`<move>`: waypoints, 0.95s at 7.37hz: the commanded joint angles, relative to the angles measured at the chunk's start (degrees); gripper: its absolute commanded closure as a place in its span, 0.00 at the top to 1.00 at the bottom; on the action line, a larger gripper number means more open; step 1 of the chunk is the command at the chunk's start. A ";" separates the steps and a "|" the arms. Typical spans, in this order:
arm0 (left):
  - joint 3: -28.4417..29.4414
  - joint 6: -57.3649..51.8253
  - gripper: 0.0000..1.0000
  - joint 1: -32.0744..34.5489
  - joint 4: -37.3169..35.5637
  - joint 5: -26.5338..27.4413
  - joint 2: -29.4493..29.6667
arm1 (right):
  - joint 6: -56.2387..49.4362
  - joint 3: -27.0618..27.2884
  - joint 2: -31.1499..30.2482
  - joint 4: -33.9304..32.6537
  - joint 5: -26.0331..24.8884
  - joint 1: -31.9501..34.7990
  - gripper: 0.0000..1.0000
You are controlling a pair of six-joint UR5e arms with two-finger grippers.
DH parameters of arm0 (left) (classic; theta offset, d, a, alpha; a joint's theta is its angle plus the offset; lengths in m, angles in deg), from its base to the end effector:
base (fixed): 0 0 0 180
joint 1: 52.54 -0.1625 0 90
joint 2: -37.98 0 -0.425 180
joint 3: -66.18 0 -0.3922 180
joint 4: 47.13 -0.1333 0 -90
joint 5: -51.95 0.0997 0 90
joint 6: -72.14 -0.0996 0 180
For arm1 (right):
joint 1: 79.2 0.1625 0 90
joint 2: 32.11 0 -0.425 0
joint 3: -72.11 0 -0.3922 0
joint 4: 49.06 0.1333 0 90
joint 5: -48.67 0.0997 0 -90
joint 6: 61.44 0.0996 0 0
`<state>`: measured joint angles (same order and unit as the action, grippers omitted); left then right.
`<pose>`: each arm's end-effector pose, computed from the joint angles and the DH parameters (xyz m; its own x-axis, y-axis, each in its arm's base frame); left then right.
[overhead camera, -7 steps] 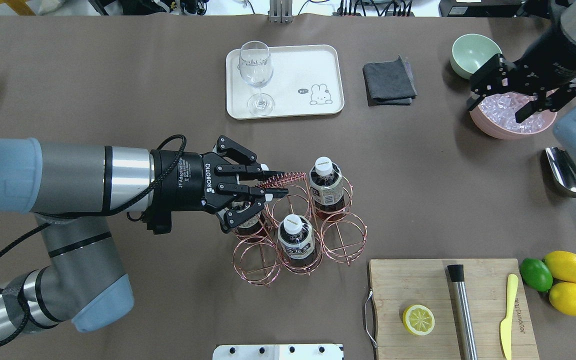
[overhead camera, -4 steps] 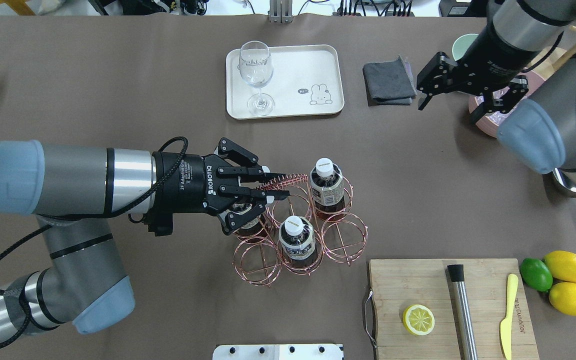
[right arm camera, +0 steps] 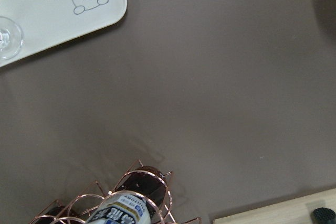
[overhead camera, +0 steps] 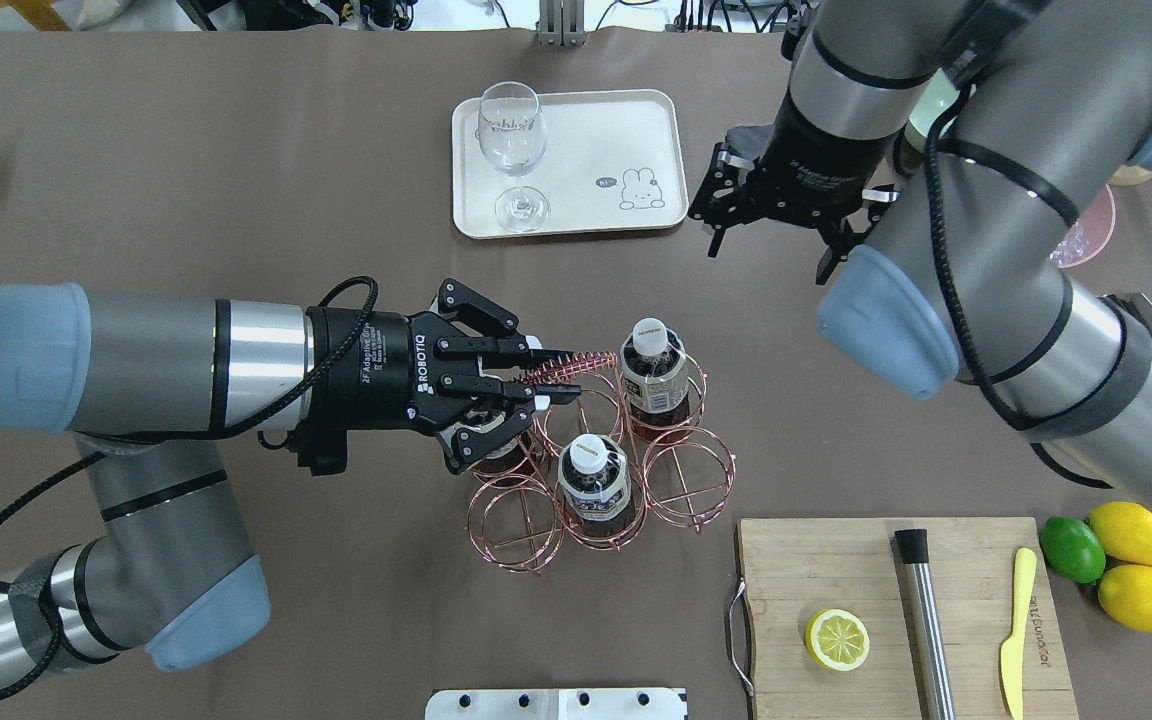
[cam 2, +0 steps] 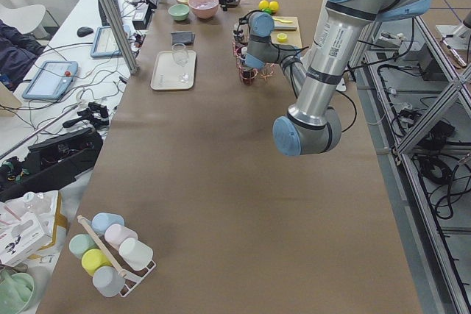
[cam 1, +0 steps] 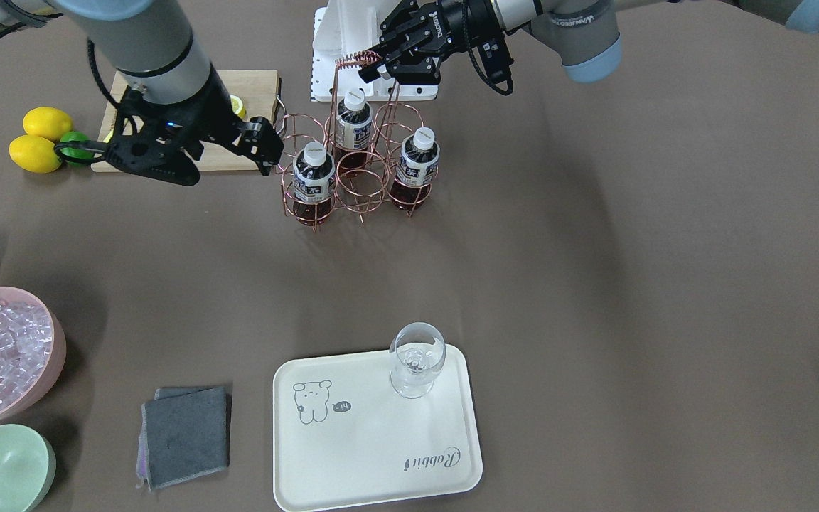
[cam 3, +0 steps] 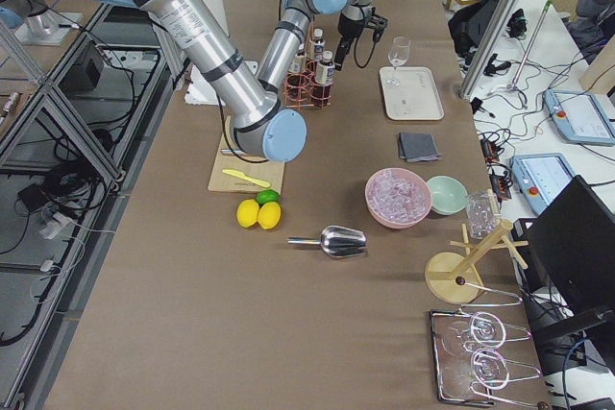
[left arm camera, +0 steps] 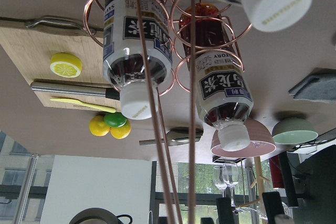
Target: Take tea from basket to plate
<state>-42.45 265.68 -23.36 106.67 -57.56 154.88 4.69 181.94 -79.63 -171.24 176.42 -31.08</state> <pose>0.4075 -0.3421 0.1365 -0.1116 -0.9873 0.1135 -0.3241 -0.0717 -0.9433 -0.3434 -0.4913 0.1467 0.6832 0.2827 0.6733 -0.1171 0.9525 -0.2811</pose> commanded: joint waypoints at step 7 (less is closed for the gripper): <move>0.00 0.00 0.00 0.00 0.01 0.00 0.35 | 5.33 -6.02 6.82 -1.04 -4.44 -8.12 0.89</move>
<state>-42.45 265.68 -23.36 106.68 -57.56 155.08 9.96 177.15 -73.40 -172.34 172.19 -38.58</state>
